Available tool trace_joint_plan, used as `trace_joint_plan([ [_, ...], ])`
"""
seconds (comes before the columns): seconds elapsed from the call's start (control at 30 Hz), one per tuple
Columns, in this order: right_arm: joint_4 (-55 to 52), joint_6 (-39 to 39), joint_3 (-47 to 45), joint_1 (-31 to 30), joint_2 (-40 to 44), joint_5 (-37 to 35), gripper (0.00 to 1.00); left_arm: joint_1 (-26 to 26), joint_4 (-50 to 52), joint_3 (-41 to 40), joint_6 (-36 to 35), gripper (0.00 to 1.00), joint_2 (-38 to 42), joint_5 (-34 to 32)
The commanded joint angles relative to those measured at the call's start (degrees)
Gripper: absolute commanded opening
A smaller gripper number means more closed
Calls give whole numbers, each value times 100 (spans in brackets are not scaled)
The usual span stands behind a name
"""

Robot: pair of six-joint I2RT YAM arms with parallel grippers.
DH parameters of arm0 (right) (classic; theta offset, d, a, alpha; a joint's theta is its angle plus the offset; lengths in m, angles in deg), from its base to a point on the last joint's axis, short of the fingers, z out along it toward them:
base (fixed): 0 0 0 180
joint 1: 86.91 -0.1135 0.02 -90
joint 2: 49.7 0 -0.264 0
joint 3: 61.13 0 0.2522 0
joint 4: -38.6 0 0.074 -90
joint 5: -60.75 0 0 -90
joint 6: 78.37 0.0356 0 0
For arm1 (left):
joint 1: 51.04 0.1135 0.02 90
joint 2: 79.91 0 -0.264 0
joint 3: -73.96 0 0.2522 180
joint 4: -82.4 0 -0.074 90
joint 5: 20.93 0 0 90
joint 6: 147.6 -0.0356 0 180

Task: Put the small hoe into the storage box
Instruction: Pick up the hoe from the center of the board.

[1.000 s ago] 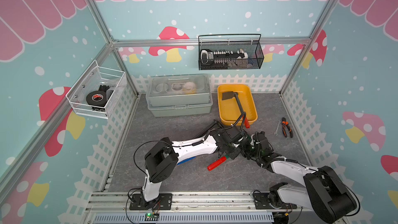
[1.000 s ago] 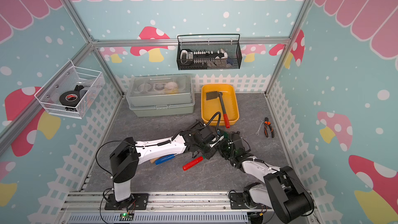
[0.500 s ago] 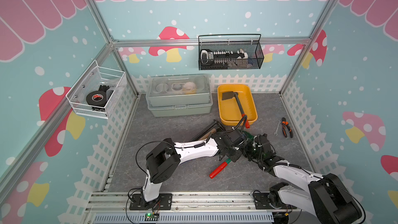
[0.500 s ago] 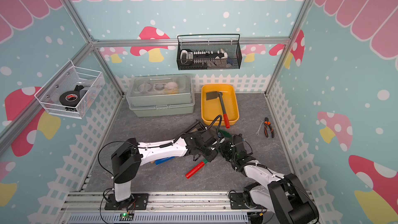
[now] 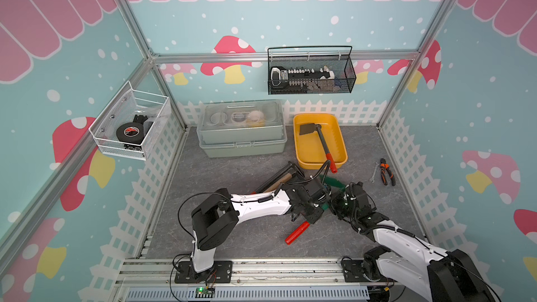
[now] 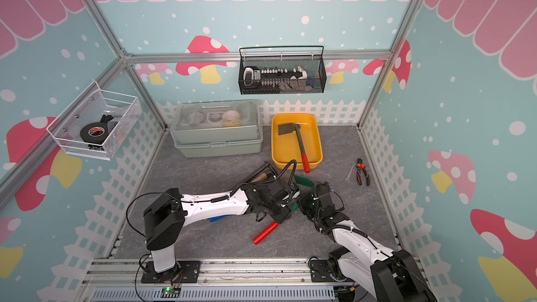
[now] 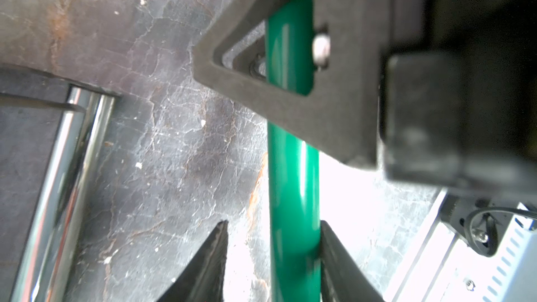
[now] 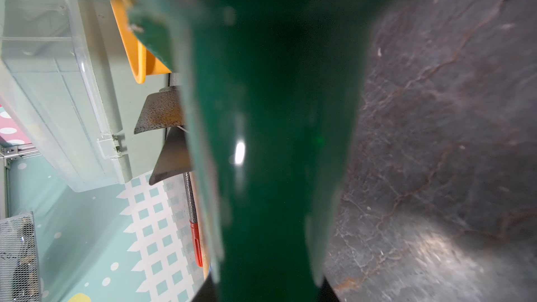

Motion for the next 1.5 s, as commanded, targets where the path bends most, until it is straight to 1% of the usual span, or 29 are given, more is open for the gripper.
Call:
trace_joint_plan([
  [0.0, 118, 22, 276, -79, 178, -64, 5, -21, 28, -103, 118, 49, 219, 97],
  [0.13, -129, -92, 396, -133, 348, -201, 5, -21, 33, -156, 146, 49, 238, 208],
  [0.33, -190, -167, 509, -203, 434, -287, 4, -19, -16, -162, 270, 49, 169, 636],
  [0.53, -181, -202, 602, -257, 455, -371, 4, -29, -64, -252, 316, 47, 219, 670],
  [0.6, -172, -202, 622, -265, 460, -382, 4, -31, -91, -263, 316, 42, 255, 674],
  [0.67, -144, -211, 651, -264, 457, -376, 4, -31, -90, -270, 324, 34, 288, 678],
  [0.73, -120, -222, 673, -265, 457, -371, 4, -30, -105, -273, 329, 29, 315, 670],
  [0.9, -196, -353, 821, -265, 454, -371, 5, -25, -104, -290, 328, 18, 425, 611],
  [0.93, -206, -403, 859, -265, 456, -361, 6, -29, -100, -298, 331, 16, 454, 593],
  [1.0, -215, -466, 904, -265, 468, -358, 9, -28, -103, -307, 333, 7, 531, 510],
  [1.03, -220, -483, 922, -265, 477, -376, 11, -28, -99, -305, 333, 0, 574, 456],
  [1.33, -529, -1006, 1355, -265, 436, -374, 32, -23, -236, -283, 280, 0, 1116, -4],
  [1.47, -526, -1146, 1433, -265, 391, -352, 44, -22, -298, -176, 261, 0, 1240, -147],
])
